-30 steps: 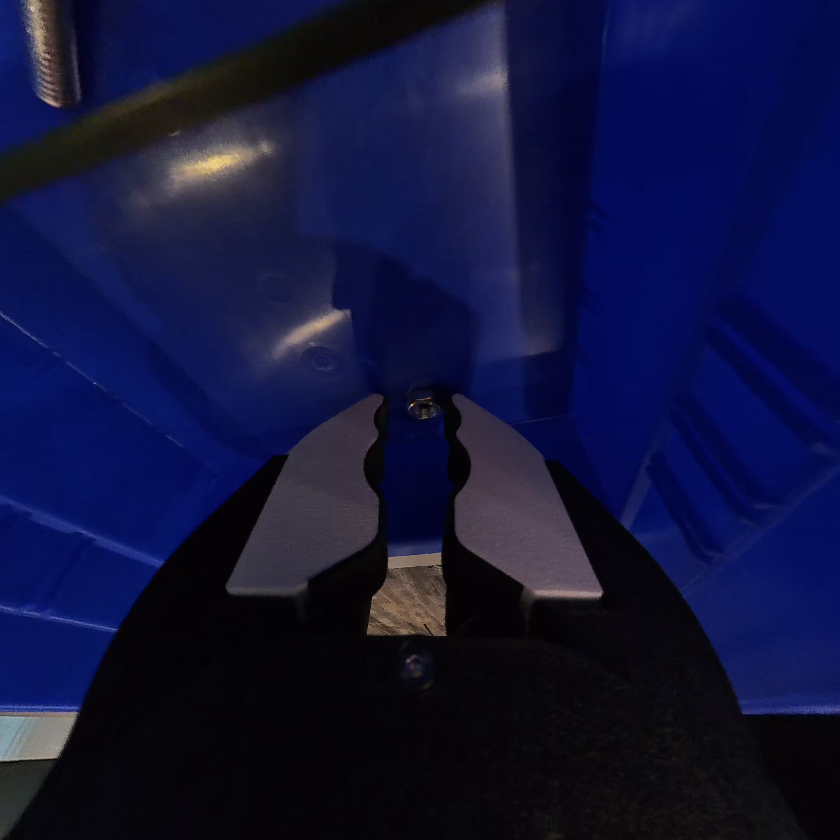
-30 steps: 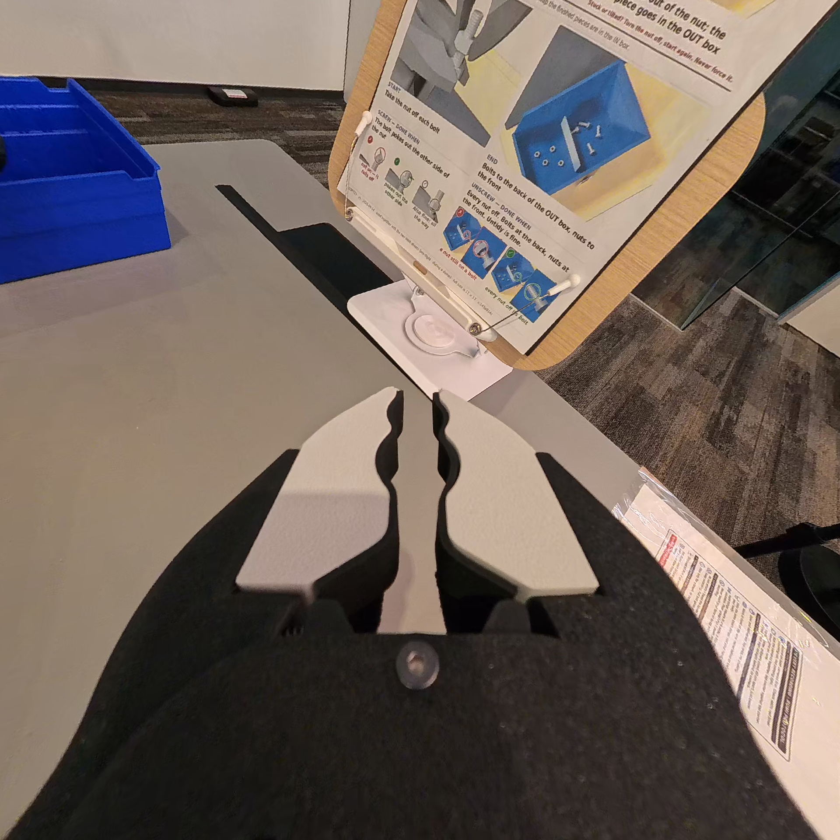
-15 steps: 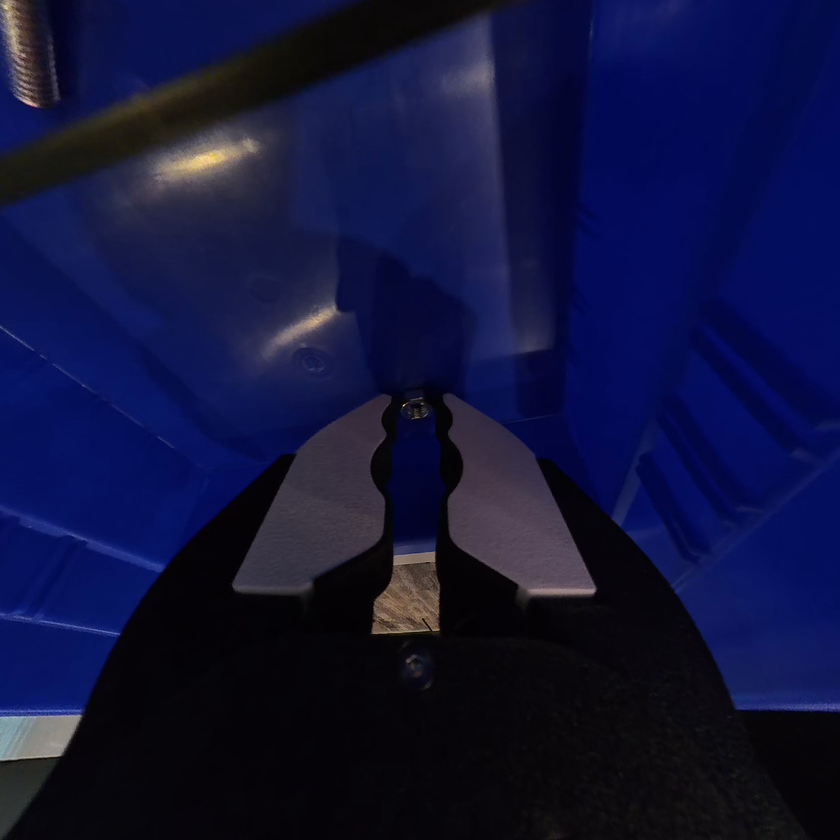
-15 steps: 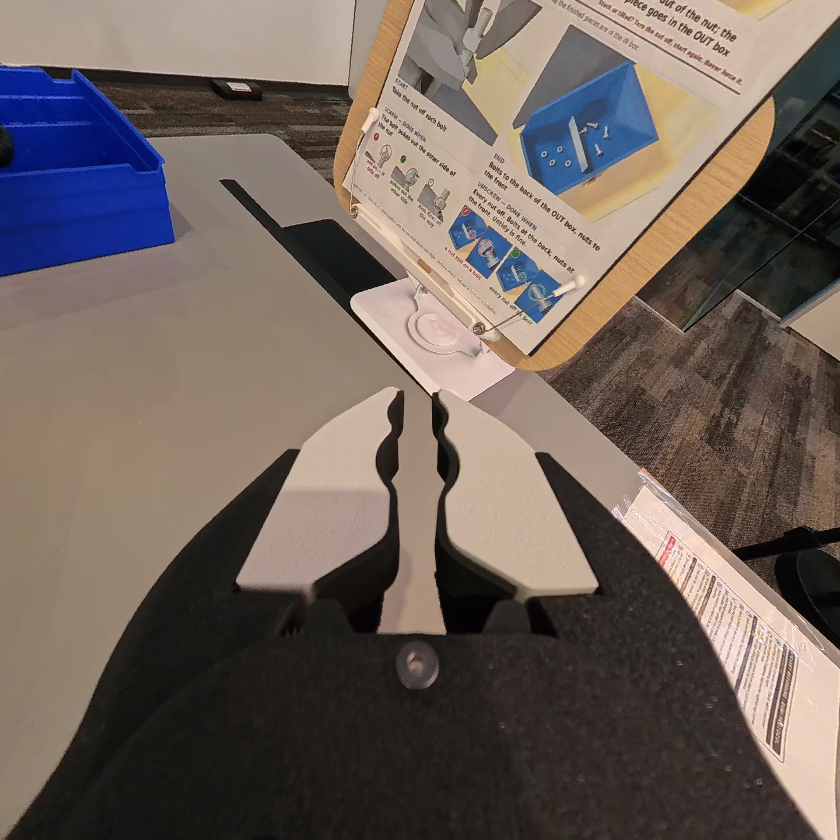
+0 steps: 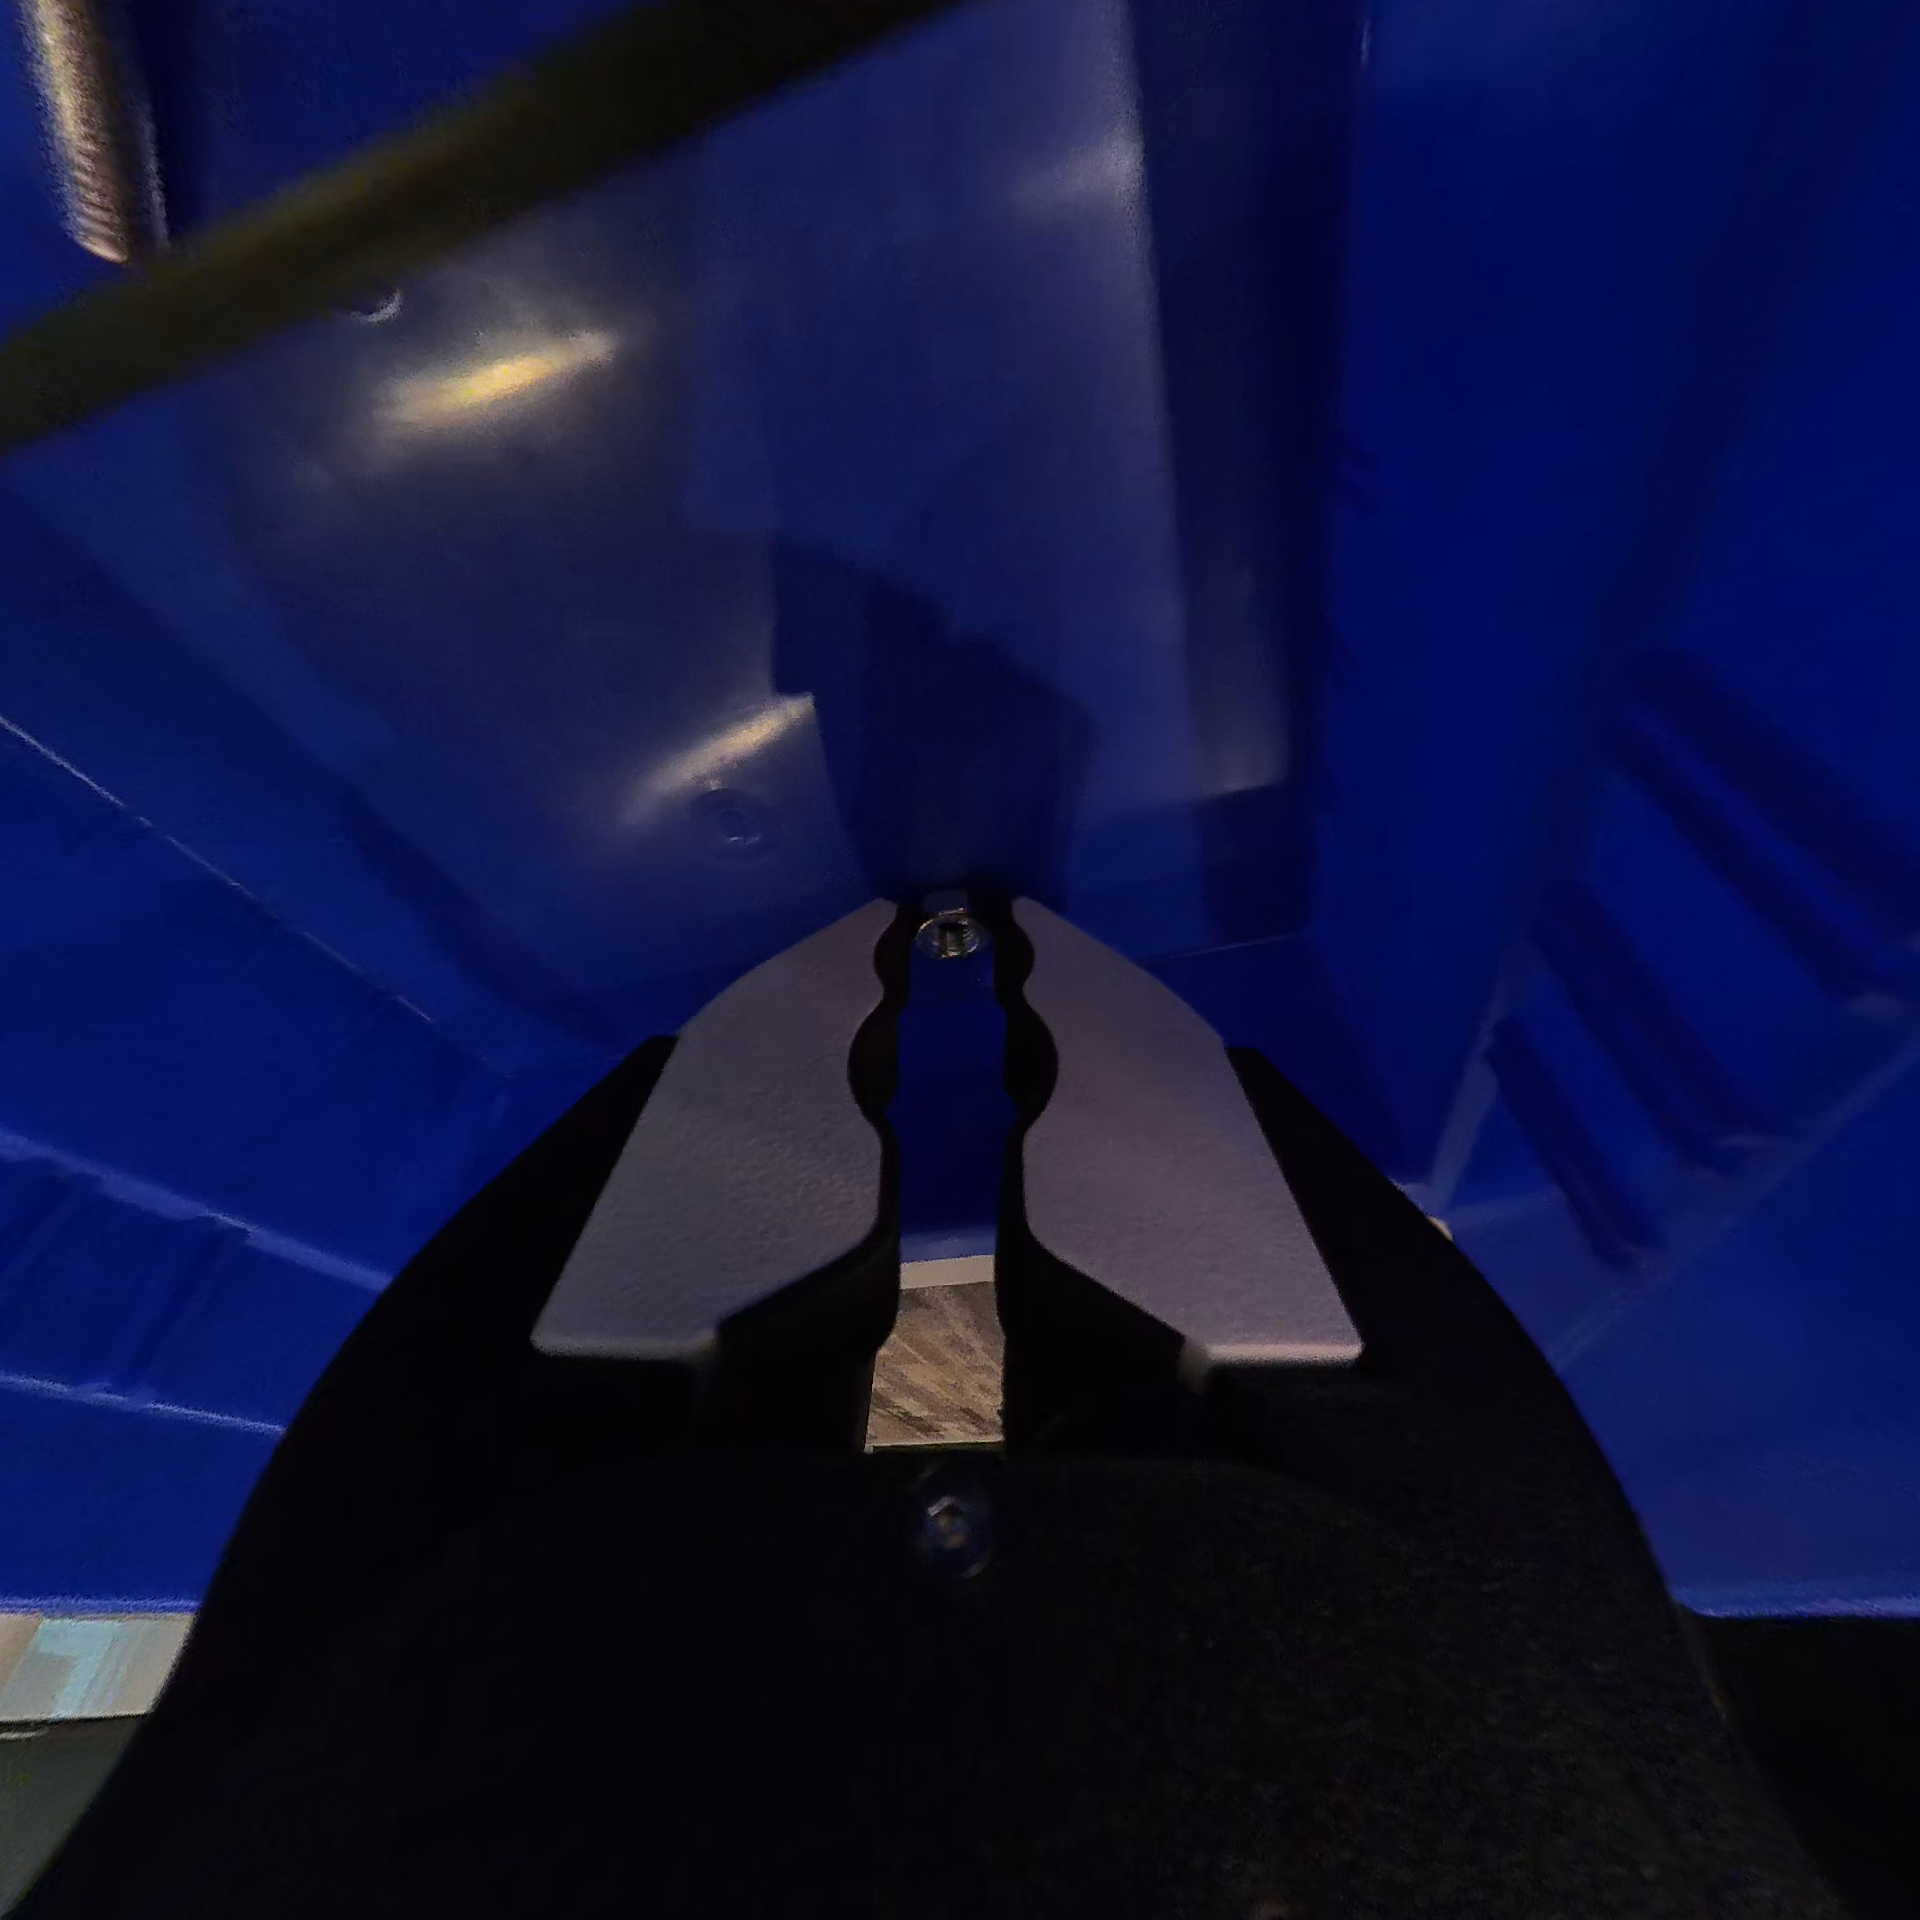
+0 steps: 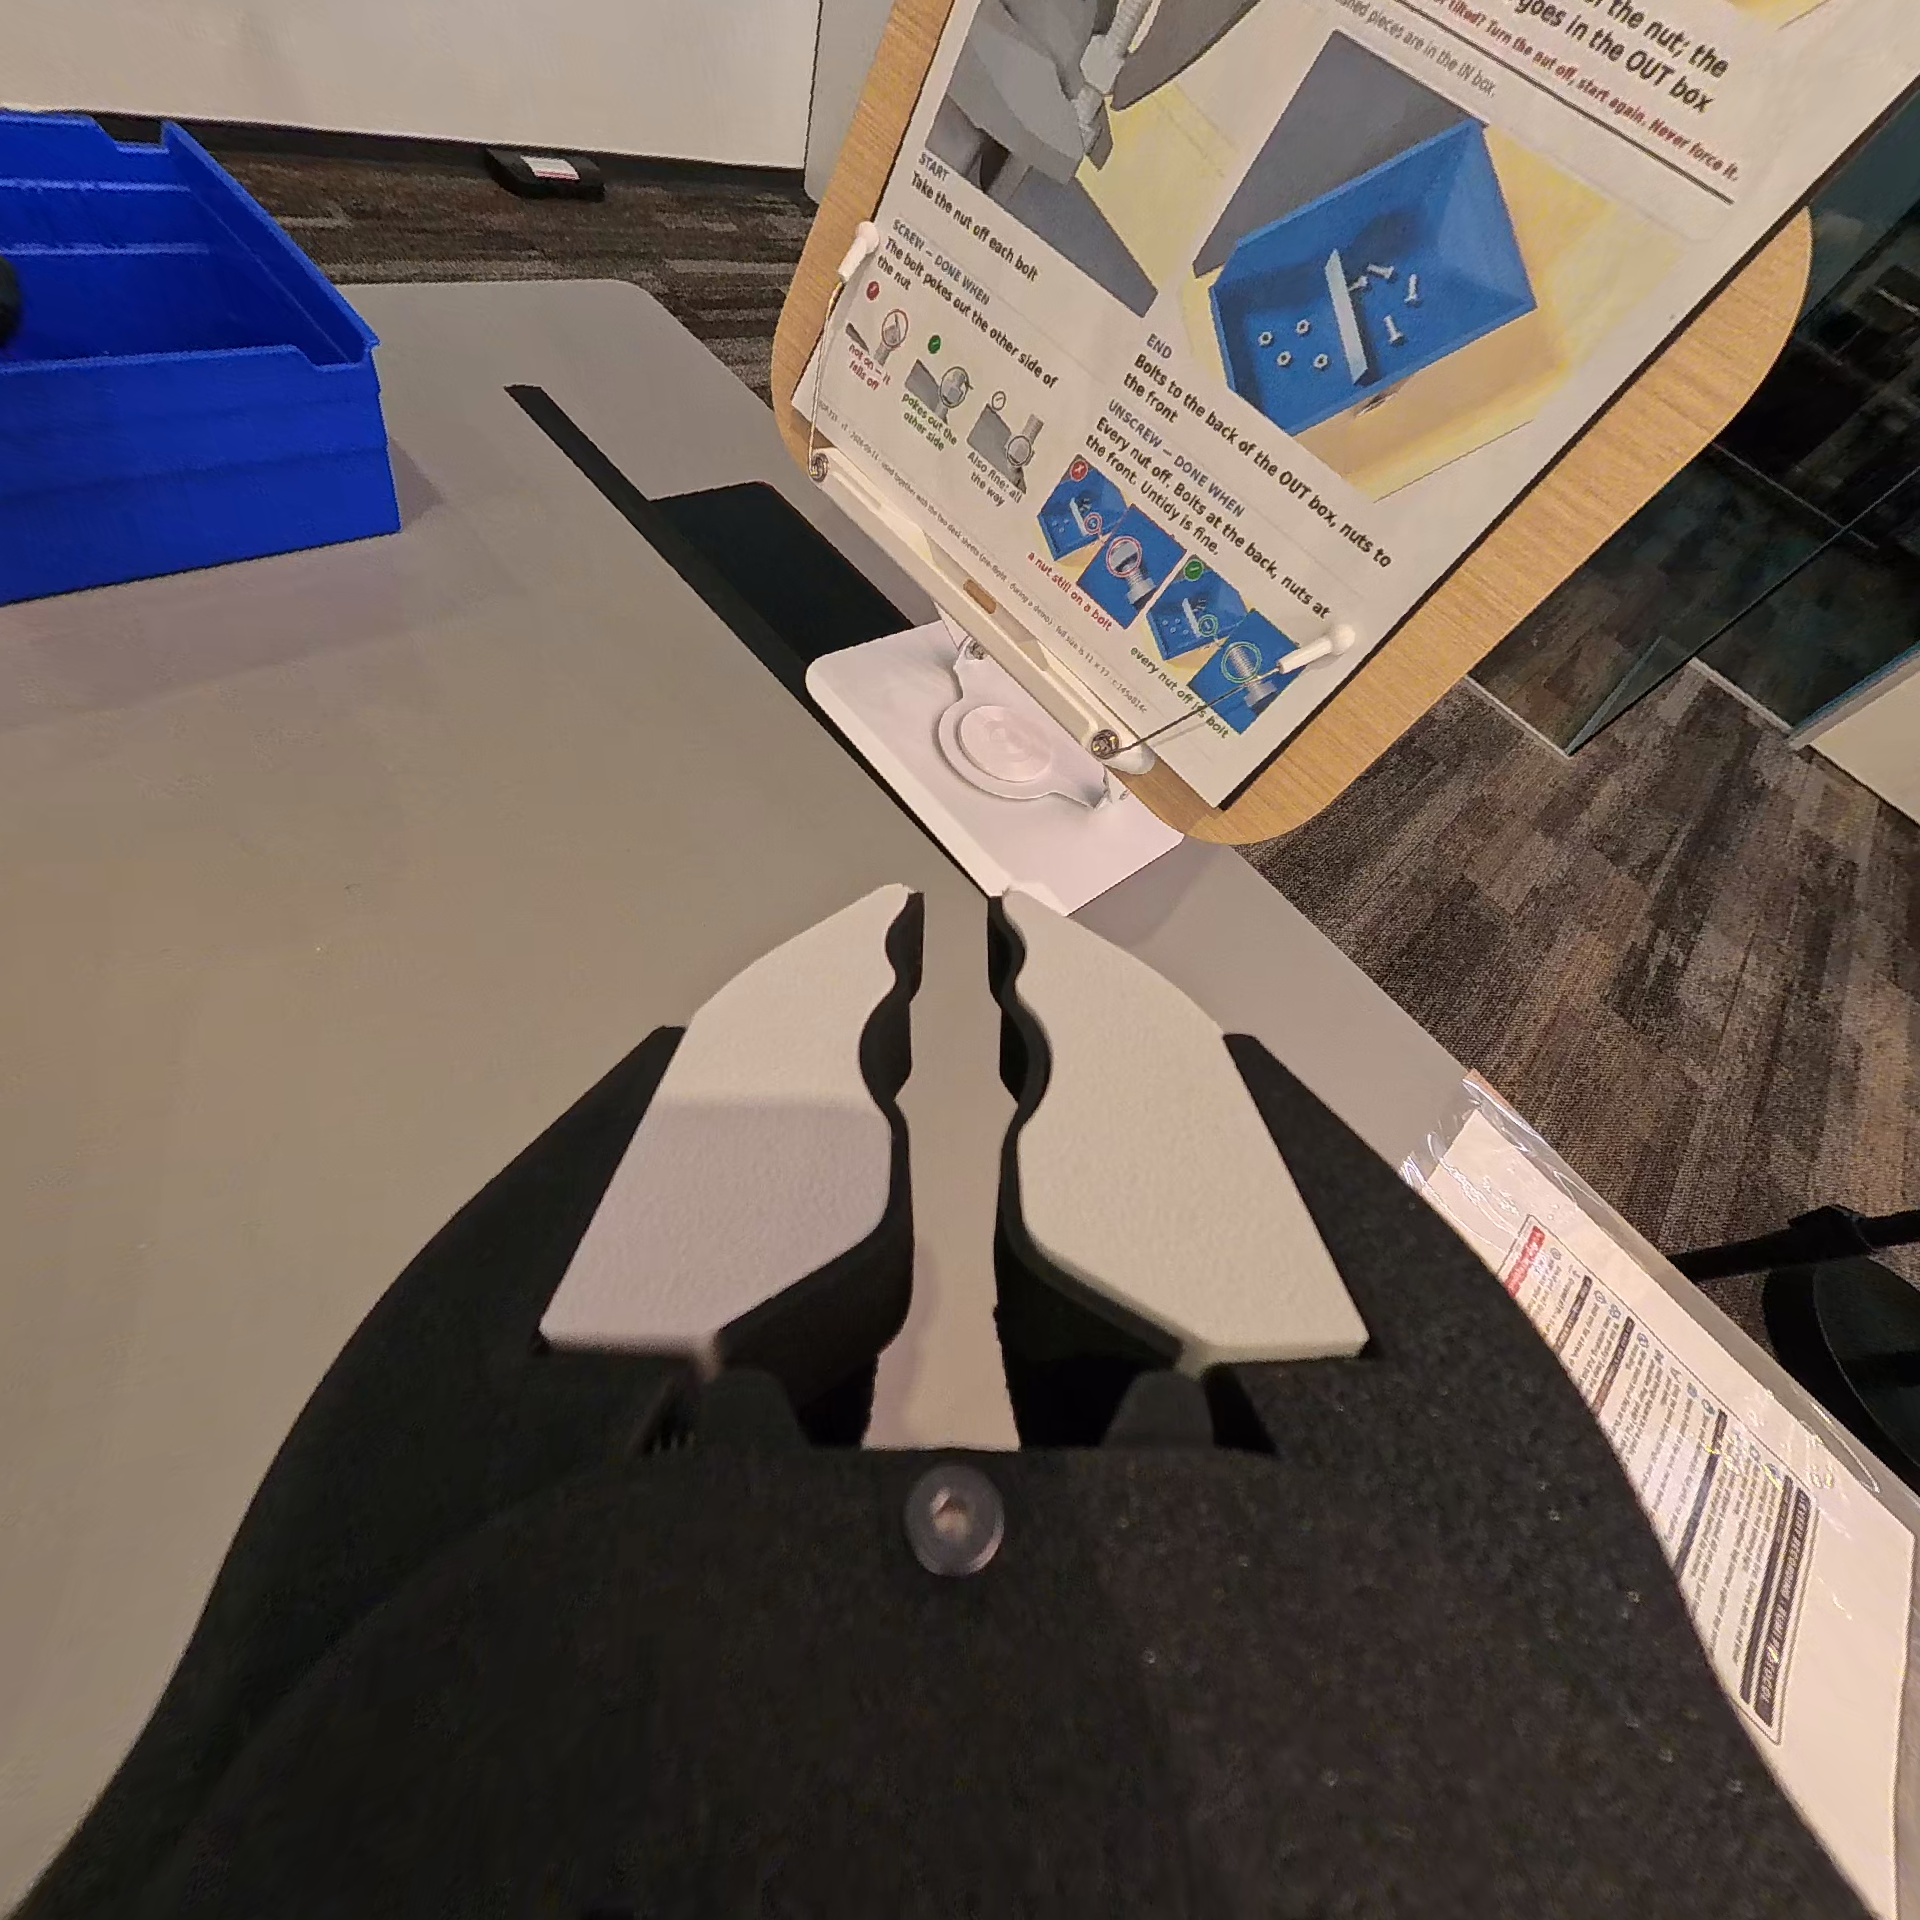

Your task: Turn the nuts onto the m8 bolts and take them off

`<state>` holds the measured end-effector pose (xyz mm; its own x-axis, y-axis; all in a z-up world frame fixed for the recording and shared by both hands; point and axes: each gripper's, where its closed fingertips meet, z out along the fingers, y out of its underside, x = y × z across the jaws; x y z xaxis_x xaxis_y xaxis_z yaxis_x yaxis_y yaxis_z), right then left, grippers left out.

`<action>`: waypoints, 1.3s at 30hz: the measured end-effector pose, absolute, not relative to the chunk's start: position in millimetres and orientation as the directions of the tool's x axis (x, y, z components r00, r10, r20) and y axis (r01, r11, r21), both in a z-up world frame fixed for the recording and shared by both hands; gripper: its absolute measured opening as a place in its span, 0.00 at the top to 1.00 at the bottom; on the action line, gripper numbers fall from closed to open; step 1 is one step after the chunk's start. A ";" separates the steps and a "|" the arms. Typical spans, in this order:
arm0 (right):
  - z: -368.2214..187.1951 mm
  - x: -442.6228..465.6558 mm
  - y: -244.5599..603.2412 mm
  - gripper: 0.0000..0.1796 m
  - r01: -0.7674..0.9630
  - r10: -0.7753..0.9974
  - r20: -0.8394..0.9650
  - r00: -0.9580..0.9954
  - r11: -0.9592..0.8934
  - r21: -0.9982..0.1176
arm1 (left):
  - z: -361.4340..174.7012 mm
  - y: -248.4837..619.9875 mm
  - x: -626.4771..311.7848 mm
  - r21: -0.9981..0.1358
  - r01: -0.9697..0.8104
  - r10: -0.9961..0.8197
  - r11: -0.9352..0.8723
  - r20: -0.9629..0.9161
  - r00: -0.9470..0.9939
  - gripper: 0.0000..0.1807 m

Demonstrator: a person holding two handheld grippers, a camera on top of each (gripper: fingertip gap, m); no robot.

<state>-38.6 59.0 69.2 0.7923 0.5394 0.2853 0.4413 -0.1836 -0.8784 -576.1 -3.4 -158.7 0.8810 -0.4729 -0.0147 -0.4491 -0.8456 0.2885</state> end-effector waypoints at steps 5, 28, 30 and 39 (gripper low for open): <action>68.0 -39.1 59.7 0.94 0.444 0.542 0.285 0.790 -0.186 -0.876 | -151.7 3.7 -576.0 0.254 -0.447 -0.465 -0.858 -0.013 0.885 0.92; 67.8 -40.0 58.1 0.94 0.455 0.548 0.291 0.785 -0.189 -0.870 | 3.4 44.6 -385.9 -0.103 -0.753 -0.753 -0.650 -0.040 0.656 0.91; 67.4 -36.5 56.4 0.94 0.454 0.544 0.289 0.788 -0.195 -0.870 | -7.3 36.7 -340.6 -0.123 -0.802 -0.809 -0.584 0.000 0.588 0.92; 46.2 4.7 50.5 0.93 0.442 0.509 0.250 0.824 -0.300 -0.845 | -108.7 7.0 -224.9 -0.009 -0.934 -0.934 -0.356 0.019 0.356 0.92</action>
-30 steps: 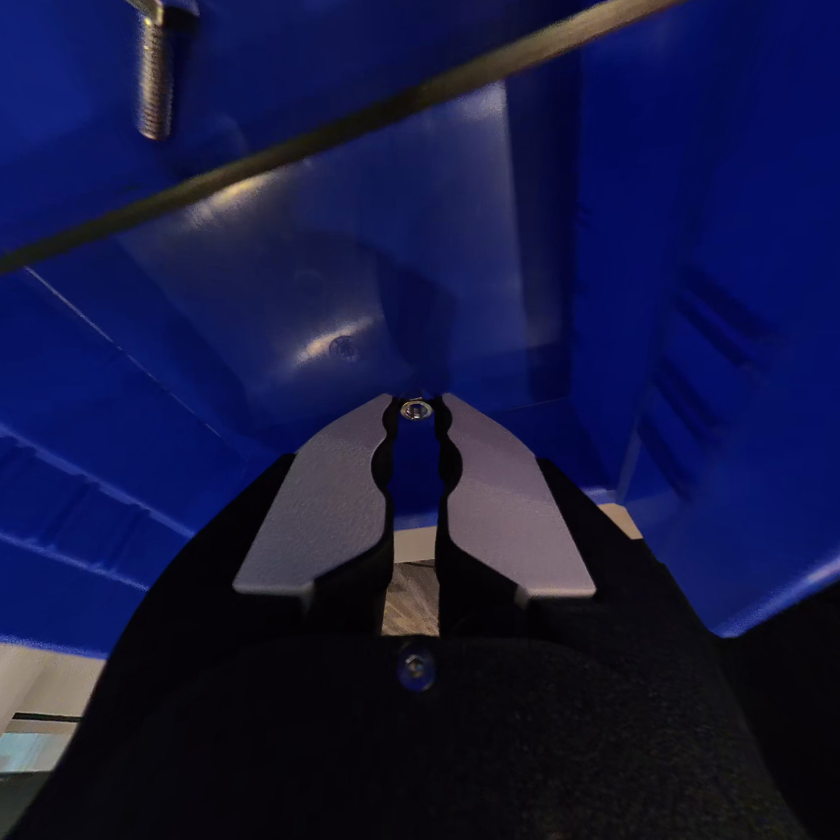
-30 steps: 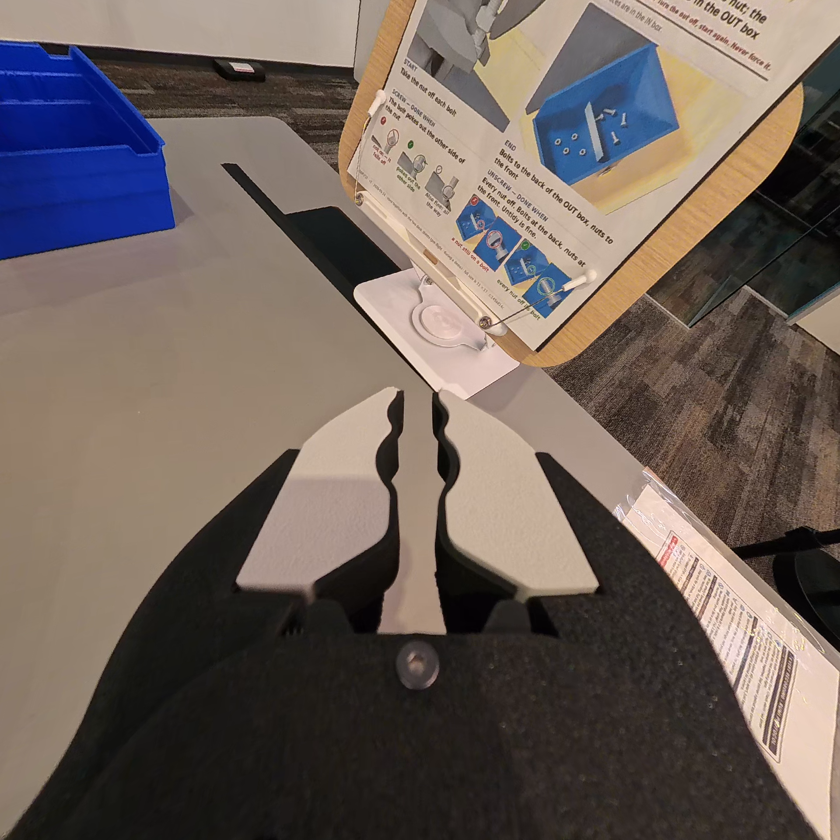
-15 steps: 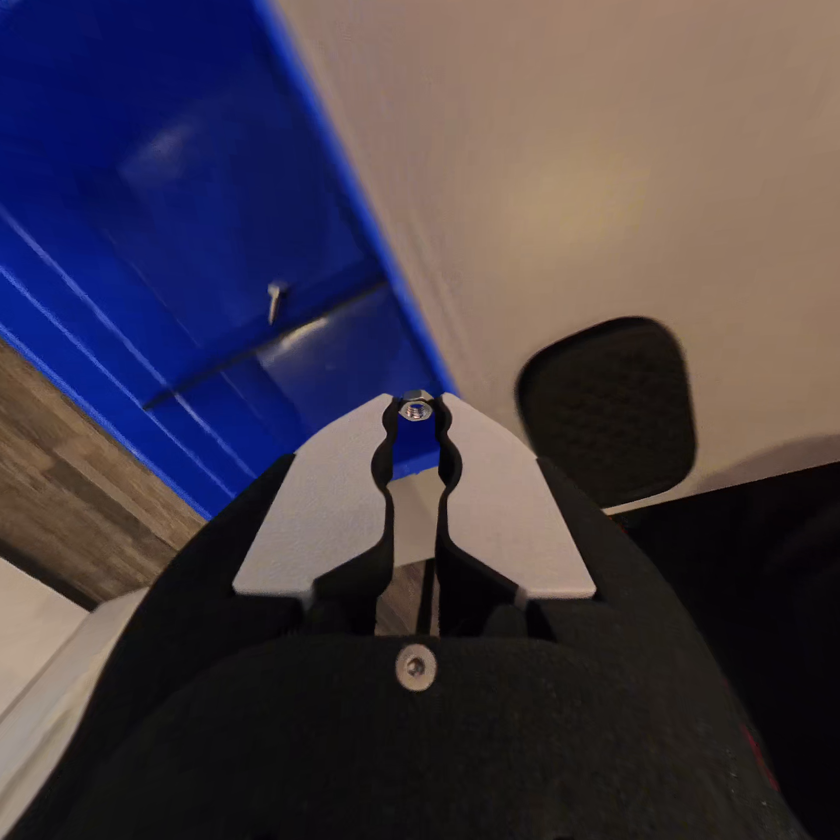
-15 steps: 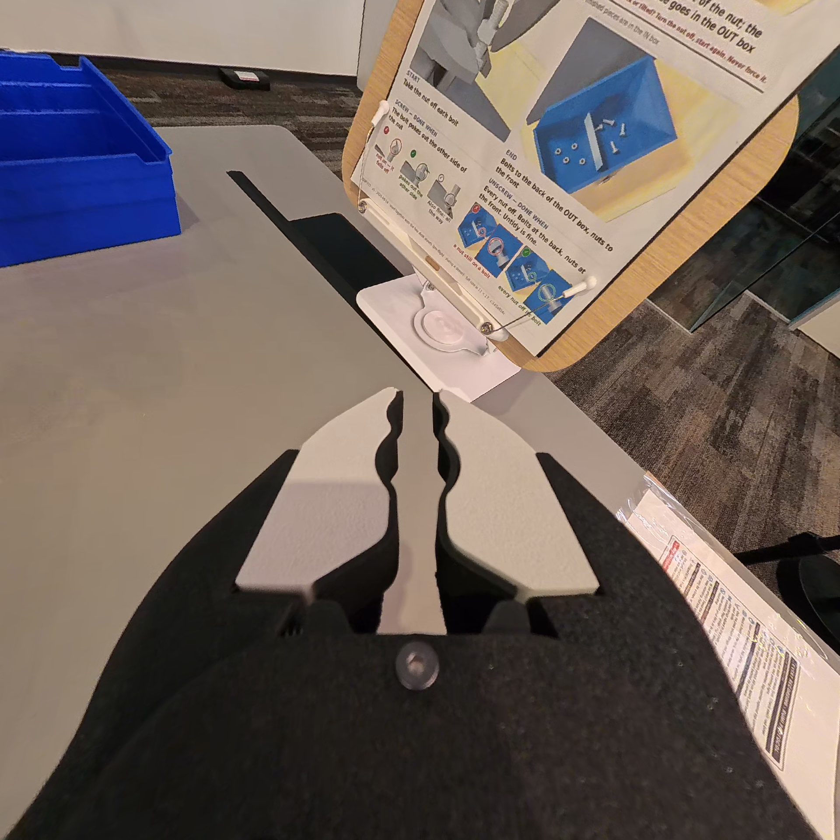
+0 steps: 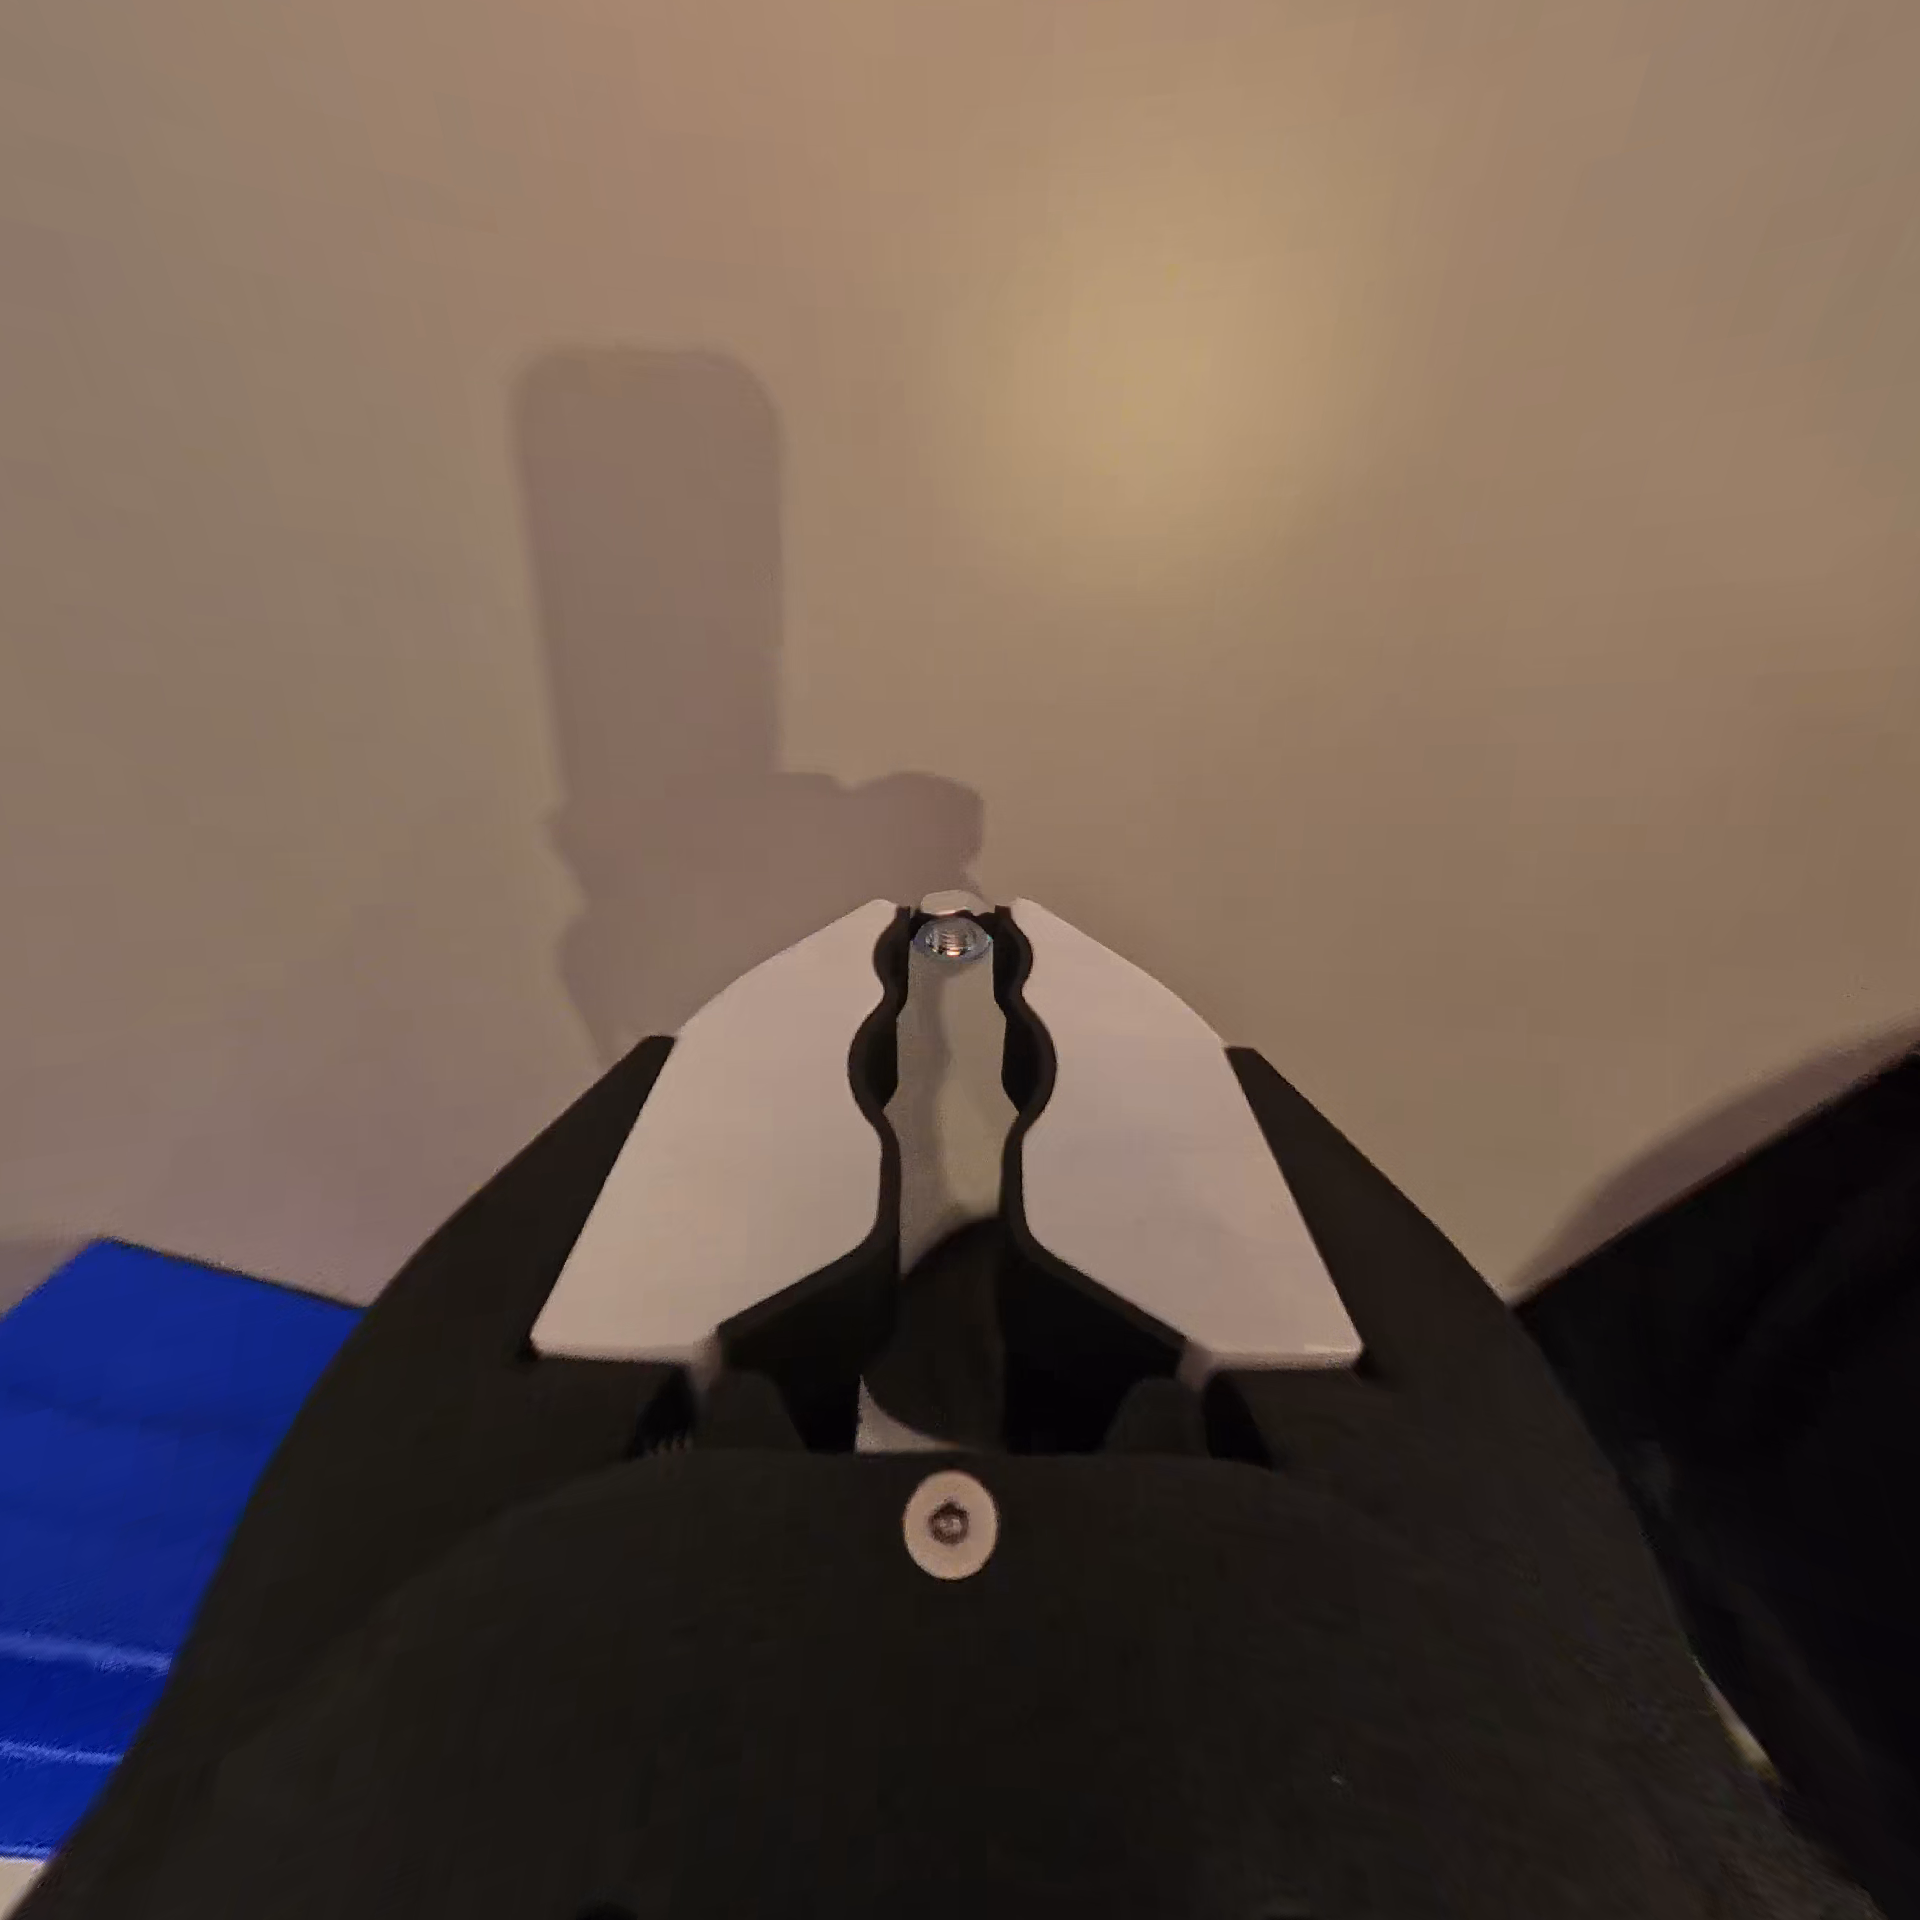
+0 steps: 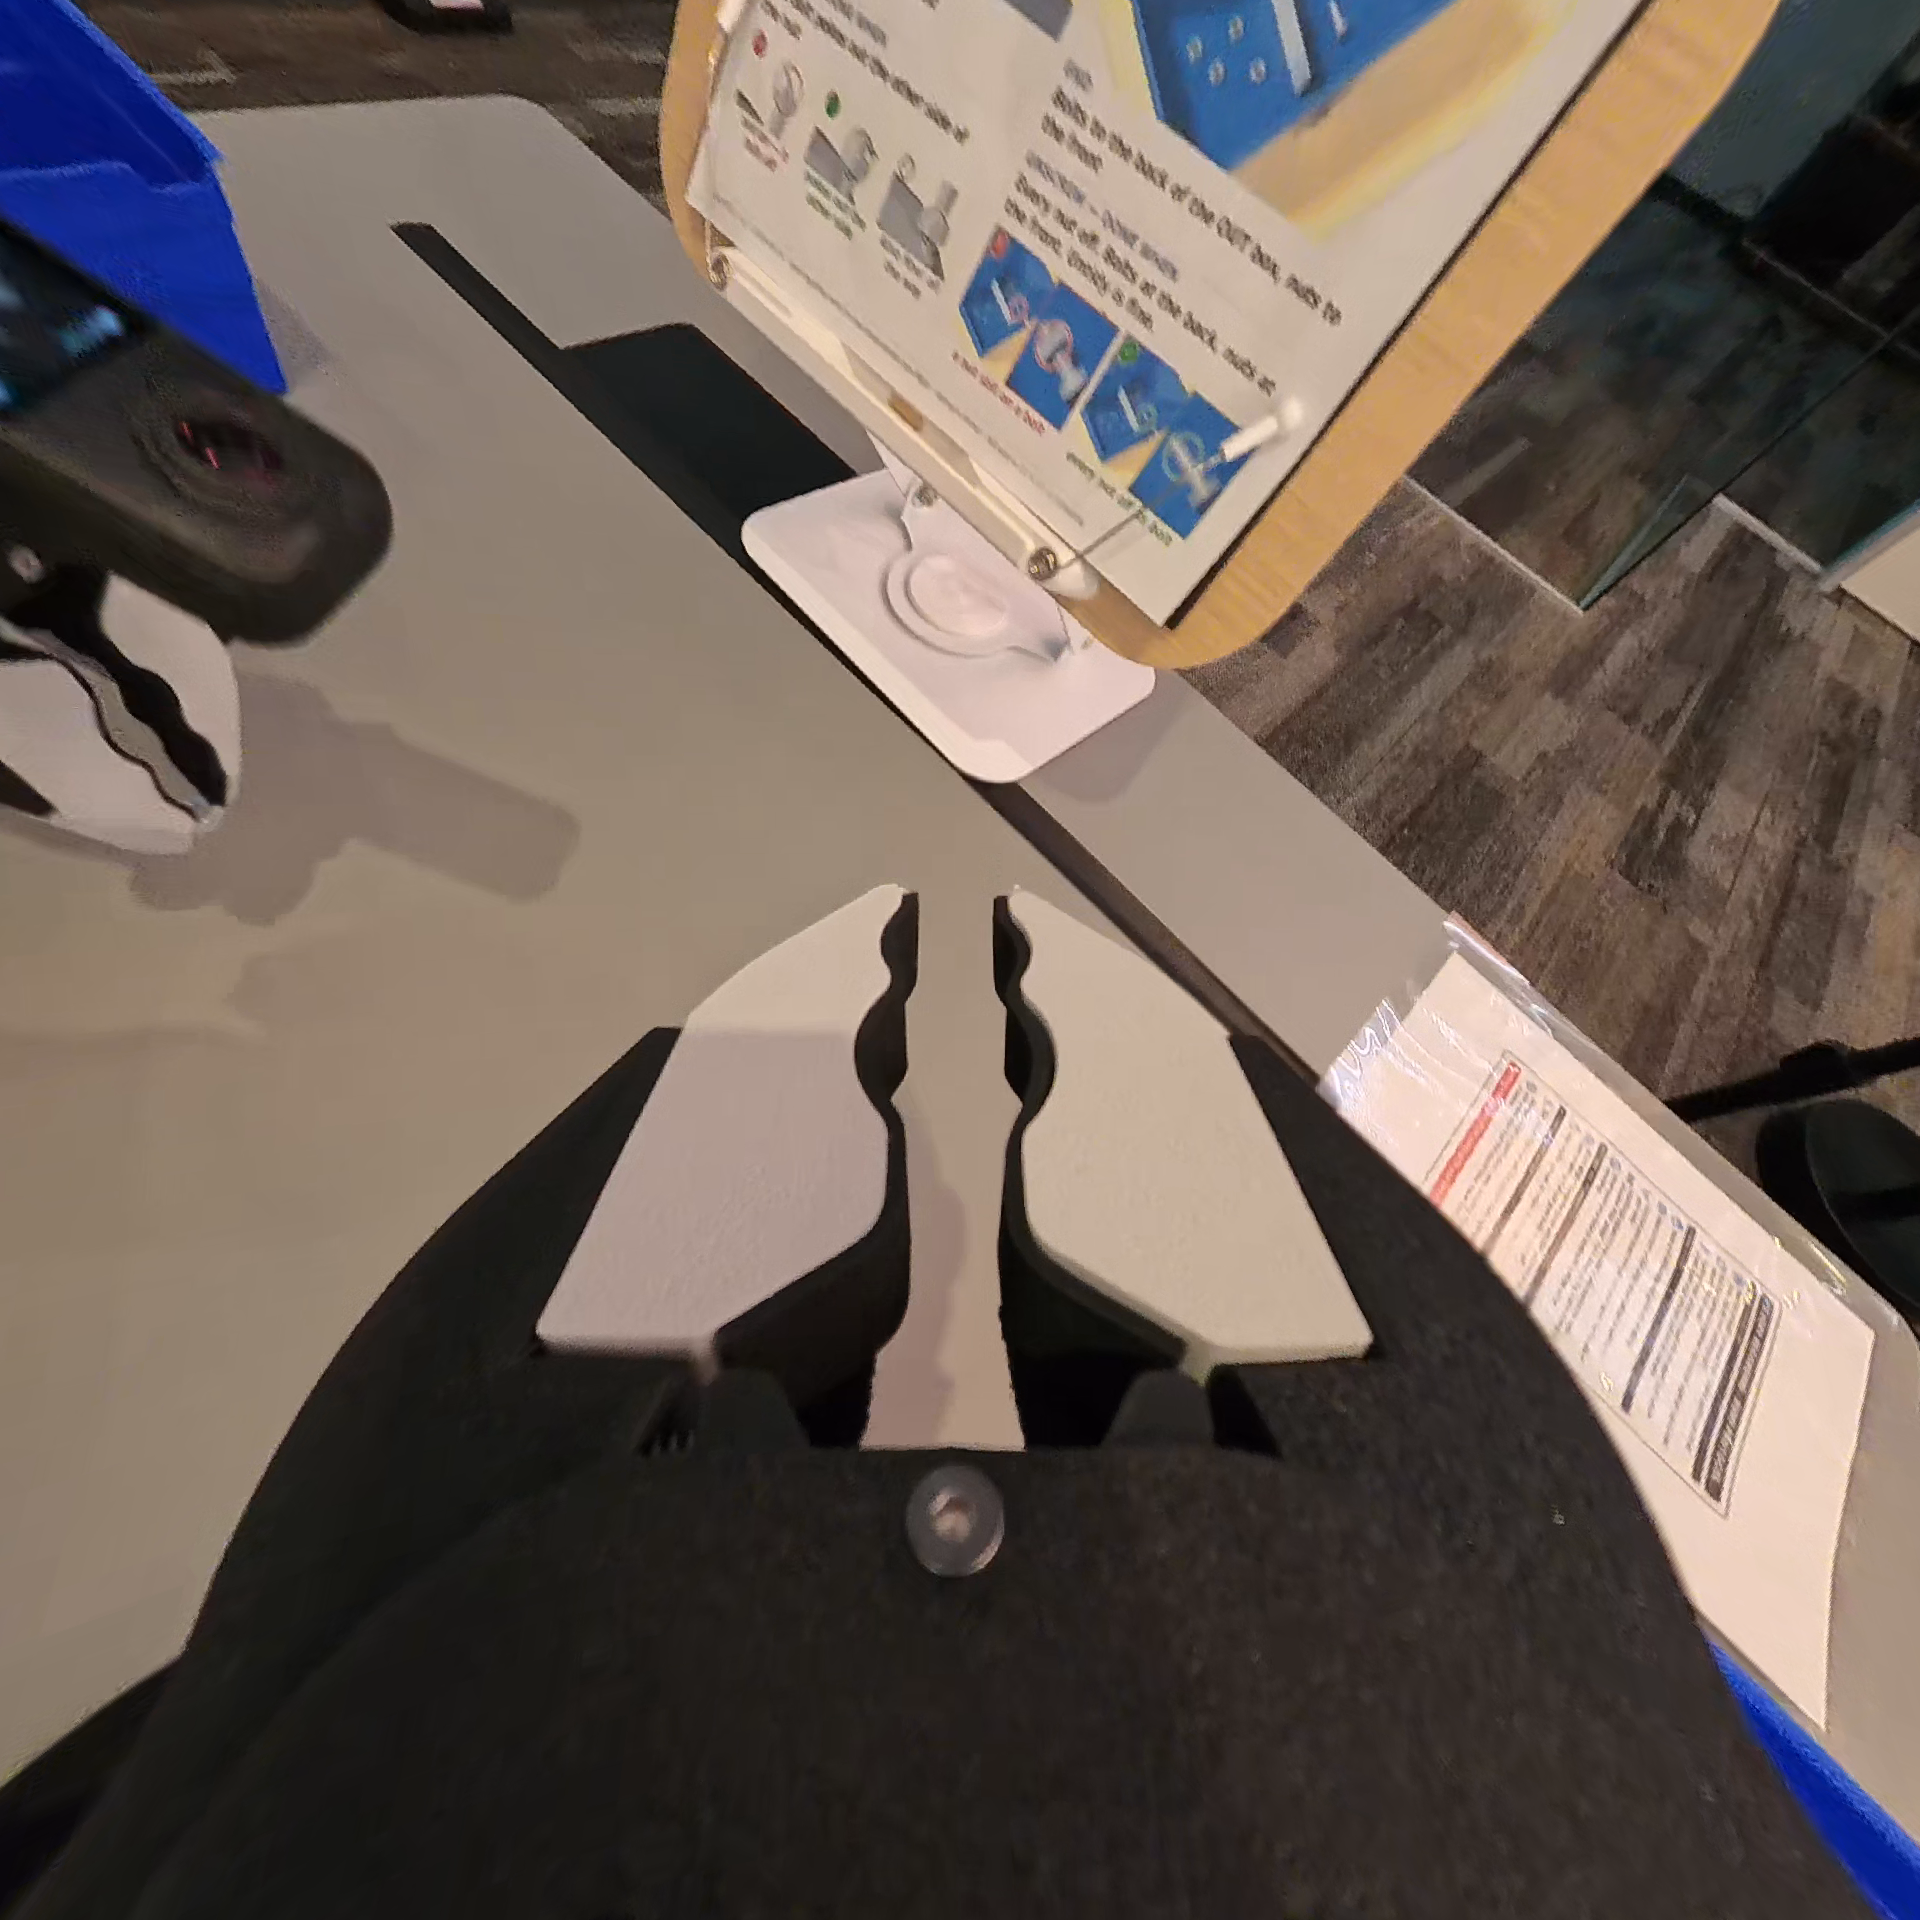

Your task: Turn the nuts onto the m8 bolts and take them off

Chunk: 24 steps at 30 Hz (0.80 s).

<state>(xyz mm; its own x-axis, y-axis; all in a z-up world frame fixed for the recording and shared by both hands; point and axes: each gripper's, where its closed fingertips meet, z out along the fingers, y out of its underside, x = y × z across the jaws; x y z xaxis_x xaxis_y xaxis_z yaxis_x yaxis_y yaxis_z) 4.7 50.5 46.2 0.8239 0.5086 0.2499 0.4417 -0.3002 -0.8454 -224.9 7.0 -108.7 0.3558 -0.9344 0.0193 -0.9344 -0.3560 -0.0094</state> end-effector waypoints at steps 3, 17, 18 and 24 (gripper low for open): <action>42.8 11.5 50.9 0.93 0.430 0.502 0.239 0.831 -0.309 -0.848 | -129.9 8.2 -207.6 0.027 -0.949 -0.950 -0.314 -0.008 0.314 0.92; 40.4 11.5 51.4 0.93 0.414 0.526 0.213 0.823 -0.299 -0.860 | -162.8 7.4 -196.0 0.185 -0.941 -0.958 -0.282 -0.004 0.287 0.92; 40.3 11.4 51.4 0.93 0.412 0.528 0.211 0.823 -0.299 -0.861 | -162.7 7.7 -196.7 0.189 -0.940 -0.957 -0.285 -0.005 0.289 0.92; 39.0 13.0 51.3 0.93 0.404 0.529 0.200 0.824 -0.303 -0.863 | -163.0 9.5 -197.1 0.182 -0.934 -0.950 -0.307 -0.004 0.311 0.92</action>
